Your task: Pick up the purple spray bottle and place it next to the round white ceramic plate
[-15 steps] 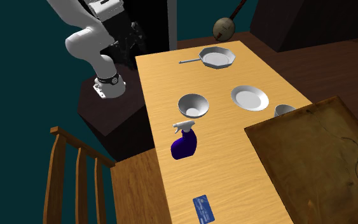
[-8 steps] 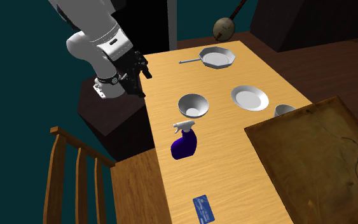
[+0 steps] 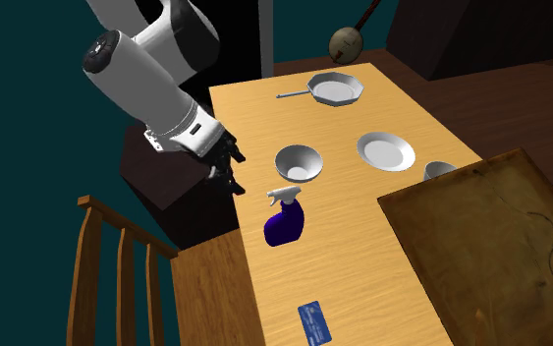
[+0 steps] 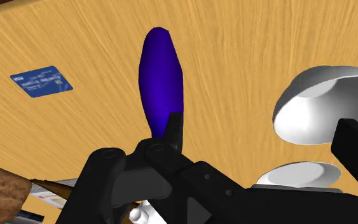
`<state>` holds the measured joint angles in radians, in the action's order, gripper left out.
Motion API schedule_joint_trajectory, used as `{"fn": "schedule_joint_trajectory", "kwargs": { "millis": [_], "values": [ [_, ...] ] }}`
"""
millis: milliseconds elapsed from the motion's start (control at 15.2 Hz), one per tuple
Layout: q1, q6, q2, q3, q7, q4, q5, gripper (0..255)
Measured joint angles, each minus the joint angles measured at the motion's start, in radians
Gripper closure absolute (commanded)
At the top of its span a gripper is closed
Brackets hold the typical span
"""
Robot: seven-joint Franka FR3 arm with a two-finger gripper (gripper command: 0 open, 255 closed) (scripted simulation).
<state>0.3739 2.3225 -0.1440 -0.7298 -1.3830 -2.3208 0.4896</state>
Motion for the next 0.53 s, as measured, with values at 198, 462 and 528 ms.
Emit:
{"fn": "schedule_joint_trajectory", "kwargs": {
  "millis": [198, 462, 528],
  "values": [
    [0.021, -0.057, 0.171, -0.053, -0.226, 0.107, 0.189, 0],
    [-0.044, -0.156, 0.413, -0.018, -0.468, 0.274, 0.416, 0],
    [-0.065, -0.177, 0.456, -0.003, -0.507, 0.311, 0.450, 0]
  ]
}}
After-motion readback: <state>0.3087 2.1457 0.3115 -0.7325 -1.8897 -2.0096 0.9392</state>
